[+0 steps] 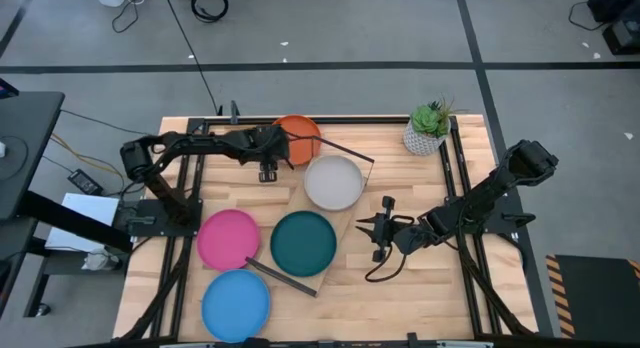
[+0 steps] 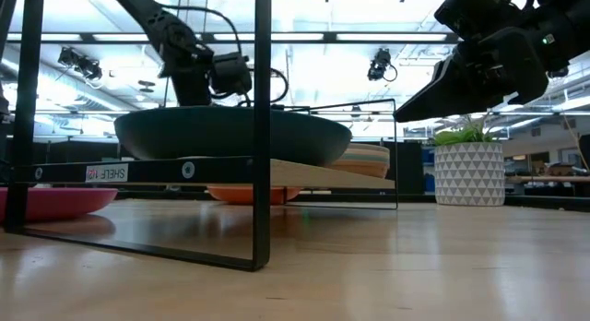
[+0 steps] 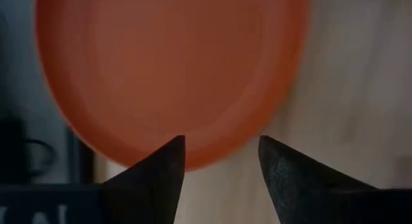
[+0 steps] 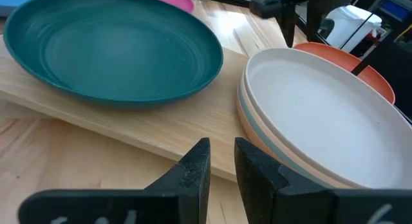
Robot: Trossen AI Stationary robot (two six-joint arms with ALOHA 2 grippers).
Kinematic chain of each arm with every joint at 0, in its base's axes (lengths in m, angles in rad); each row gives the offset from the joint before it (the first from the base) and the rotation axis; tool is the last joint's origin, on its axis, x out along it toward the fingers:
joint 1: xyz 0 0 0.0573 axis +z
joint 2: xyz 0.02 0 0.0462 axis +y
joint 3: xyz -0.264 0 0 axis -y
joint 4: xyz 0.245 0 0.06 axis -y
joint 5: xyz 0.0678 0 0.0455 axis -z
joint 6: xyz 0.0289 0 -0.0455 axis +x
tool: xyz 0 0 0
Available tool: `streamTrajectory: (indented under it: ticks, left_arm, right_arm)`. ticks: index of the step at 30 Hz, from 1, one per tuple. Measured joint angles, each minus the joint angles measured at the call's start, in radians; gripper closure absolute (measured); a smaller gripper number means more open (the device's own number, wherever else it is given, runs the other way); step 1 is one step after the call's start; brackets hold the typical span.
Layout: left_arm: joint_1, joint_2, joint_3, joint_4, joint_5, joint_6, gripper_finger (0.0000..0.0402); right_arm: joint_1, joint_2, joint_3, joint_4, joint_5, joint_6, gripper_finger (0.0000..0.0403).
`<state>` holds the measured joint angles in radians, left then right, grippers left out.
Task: Place and stack plates onto a shelf
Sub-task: Stack the orange plate on top of the dark green plate on the shelf
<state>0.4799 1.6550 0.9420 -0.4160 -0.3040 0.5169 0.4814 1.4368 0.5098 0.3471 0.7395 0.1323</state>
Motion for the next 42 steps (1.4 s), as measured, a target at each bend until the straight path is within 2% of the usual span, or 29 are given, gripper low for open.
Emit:
streamTrajectory:
  ticks: [5, 9, 12, 18, 22, 24, 31, 35, 37, 40, 42]
  left_arm:
    - [0.017, 0.0, -0.085, 0.147, -0.011, 0.189, 0.0196]
    - [0.017, 0.0, -0.115, 0.207, -0.01, 0.221, 0.0219]
    - [0.017, 0.0, -0.116, 0.193, -0.006, 0.225, 0.0261]
    - [0.017, 0.001, -0.116, 0.147, 0.016, 0.233, 0.0381]
    - [-0.017, 0.0, -0.11, 0.067, -0.033, 0.215, 0.0389]
    - [-0.048, -0.002, -0.081, -0.012, -0.054, 0.16, 0.0393]
    - [-0.138, -0.027, 0.123, -0.408, -0.003, -0.071, 0.0394]
    - [-0.172, -0.048, 0.309, -0.65, 0.129, -0.245, 0.0394]
    - [-0.189, -0.049, 0.416, -0.748, 0.211, -0.383, 0.0394]
    - [-0.239, -0.05, 0.553, -0.839, 0.299, -0.596, 0.0394]
    - [-0.305, -0.05, 0.619, -0.866, 0.32, -0.676, 0.0394]
  right_arm:
    - [-0.007, 0.0, 0.0, 0.004, -0.001, 0.003, 0.0326]
    - [-0.007, 0.0, 0.0, 0.004, -0.004, 0.015, 0.0326]
    - [-0.007, 0.0, 0.0, 0.004, -0.005, 0.022, 0.0326]
    - [-0.002, 0.0, 0.0, 0.026, -0.022, 0.022, 0.0326]
    - [0.012, 0.0, 0.0, 0.036, -0.05, 0.022, 0.0326]
    - [0.017, 0.0, 0.0, 0.035, -0.05, 0.022, 0.0326]
    - [0.017, 0.0, 0.0, 0.063, -0.05, -0.013, 0.0326]
    - [0.017, 0.0, 0.0, 0.08, -0.052, -0.03, 0.0326]
    - [0.017, 0.0, 0.0, 0.078, -0.053, -0.034, 0.0326]
    - [0.017, 0.0, 0.0, 0.065, -0.053, -0.035, 0.0326]
    - [0.019, 0.0, 0.0, 0.064, -0.053, -0.039, 0.0326]
